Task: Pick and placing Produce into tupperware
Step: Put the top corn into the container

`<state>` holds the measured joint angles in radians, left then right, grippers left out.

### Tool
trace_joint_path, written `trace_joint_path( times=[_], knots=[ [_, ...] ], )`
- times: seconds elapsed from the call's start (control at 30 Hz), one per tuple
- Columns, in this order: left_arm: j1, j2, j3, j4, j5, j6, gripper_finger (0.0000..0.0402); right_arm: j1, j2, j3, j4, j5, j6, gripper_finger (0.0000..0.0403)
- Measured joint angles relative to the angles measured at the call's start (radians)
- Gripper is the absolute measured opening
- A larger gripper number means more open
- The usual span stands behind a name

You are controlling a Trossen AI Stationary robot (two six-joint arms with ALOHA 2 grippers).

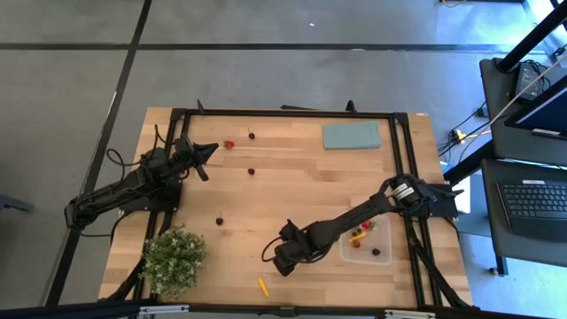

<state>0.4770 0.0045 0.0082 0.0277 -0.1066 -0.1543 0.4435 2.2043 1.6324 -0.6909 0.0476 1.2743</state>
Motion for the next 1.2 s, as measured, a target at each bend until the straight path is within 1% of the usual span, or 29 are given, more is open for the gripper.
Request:
trace_joint_path(
  times=[0.2, 0.3, 0.43, 0.7, 0.77, 0.83, 0.97, 1.03, 1.13, 1.2],
  knots=[
    [0.000, 0.000, 0.000, 0.000, 0.000, 0.000, 0.0000, 0.000, 0.017, 0.005, 0.008, -0.013, 0.005, 0.0207],
    [0.000, 0.000, 0.000, 0.000, 0.000, 0.000, 0.0000, 0.000, 0.018, 0.005, 0.000, -0.014, 0.005, 0.0192],
    [0.000, 0.000, 0.000, 0.000, 0.000, 0.000, 0.0000, 0.000, 0.019, 0.004, -0.016, -0.015, 0.006, 0.0152],
    [0.000, 0.000, 0.000, 0.000, 0.000, 0.000, 0.0000, -0.001, 0.022, 0.007, -0.048, -0.015, 0.026, 0.0048],
    [0.000, 0.000, 0.000, 0.000, 0.000, 0.000, 0.0000, -0.001, 0.026, 0.032, -0.063, -0.020, -0.003, 0.0024],
    [0.000, 0.000, 0.000, 0.000, 0.000, 0.000, 0.0000, 0.000, 0.030, 0.072, -0.084, -0.026, -0.045, 0.0012],
    [0.000, 0.000, 0.000, 0.000, 0.000, 0.000, 0.0000, 0.000, 0.009, 0.192, -0.242, 0.056, -0.050, 0.0017],
    [0.000, 0.000, 0.000, 0.000, 0.000, 0.000, 0.0000, -0.002, -0.003, 0.258, -0.366, 0.097, -0.049, 0.0017],
    [0.000, 0.000, 0.000, 0.000, 0.000, 0.000, 0.0000, -0.003, -0.004, 0.373, -0.572, 0.133, -0.042, 0.0013],
    [0.000, 0.000, 0.000, 0.000, 0.000, 0.000, 0.0000, 0.000, -0.012, 0.445, -0.704, 0.147, -0.008, 0.0012]
  ],
)
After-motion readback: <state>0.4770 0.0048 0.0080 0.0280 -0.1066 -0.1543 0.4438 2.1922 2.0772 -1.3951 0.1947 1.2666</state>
